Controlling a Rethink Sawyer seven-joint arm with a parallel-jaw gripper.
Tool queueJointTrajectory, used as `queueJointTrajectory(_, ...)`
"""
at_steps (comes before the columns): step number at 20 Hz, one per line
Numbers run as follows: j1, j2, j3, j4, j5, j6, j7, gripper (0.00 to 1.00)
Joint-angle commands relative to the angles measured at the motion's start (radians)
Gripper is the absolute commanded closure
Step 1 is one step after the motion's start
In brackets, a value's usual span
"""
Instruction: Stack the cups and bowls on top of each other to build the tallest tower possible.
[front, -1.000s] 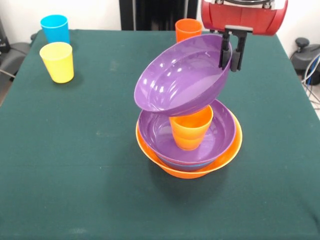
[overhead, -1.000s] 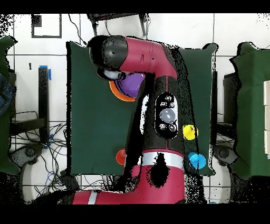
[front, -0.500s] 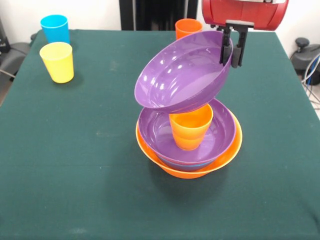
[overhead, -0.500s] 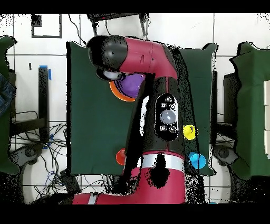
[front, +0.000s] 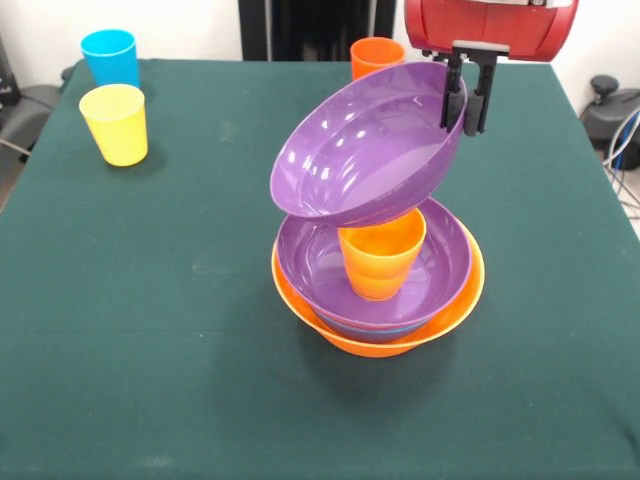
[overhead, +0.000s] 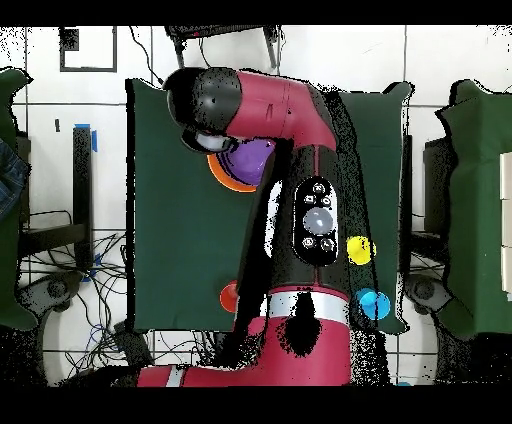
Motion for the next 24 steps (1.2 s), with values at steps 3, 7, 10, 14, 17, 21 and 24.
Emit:
queueJointTrajectory(3, -0.007, 0.012, 0.073, 0.055, -0.042, -0.018, -0.033, 1.0)
queueJointTrajectory(7, -0.011, 0.013, 0.075, 0.057, -0.043, -0.025, -0.04, 1.0)
queueJointTrajectory(10, -0.017, 0.024, 0.079, 0.034, -0.044, -0.011, -0.05, 1.0)
queueJointTrajectory(14, -0.029, 0.048, 0.085, -0.019, -0.046, 0.022, -0.066, 1.0)
queueJointTrajectory(17, -0.04, 0.064, 0.09, -0.052, -0.048, 0.042, -0.08, 1.0)
queueJointTrajectory(21, -0.05, 0.082, 0.092, -0.092, -0.058, 0.066, -0.098, 1.0)
queueJointTrajectory(24, -0.06, 0.095, 0.097, -0.123, -0.063, 0.088, -0.117, 1.0)
